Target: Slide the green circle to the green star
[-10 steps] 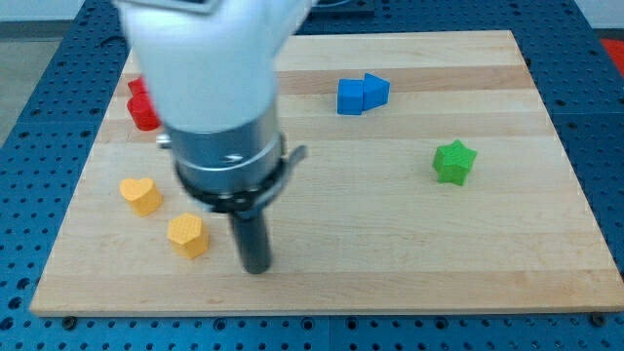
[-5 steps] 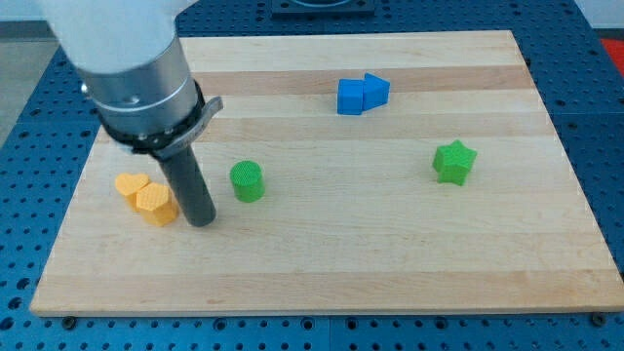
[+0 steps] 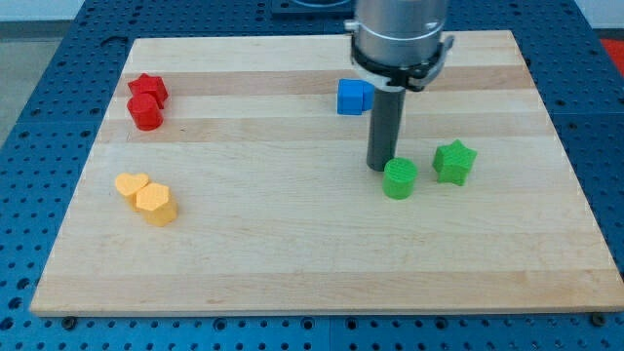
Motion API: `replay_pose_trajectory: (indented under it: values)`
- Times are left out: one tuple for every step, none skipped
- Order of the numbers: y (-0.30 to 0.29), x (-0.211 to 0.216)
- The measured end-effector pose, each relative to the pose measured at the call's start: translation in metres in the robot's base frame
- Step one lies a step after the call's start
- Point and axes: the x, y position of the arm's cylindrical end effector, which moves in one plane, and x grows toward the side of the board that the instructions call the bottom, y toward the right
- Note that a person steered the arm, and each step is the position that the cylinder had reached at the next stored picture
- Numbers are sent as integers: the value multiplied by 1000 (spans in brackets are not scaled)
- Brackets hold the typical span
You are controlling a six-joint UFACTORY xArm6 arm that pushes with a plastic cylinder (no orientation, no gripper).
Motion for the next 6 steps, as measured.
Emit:
replay_pose_trajectory:
  values:
    - [-39,1]
    - [-71,21]
    - [-67,44]
    - [-41,46]
    - [-11,34]
    - [10,20]
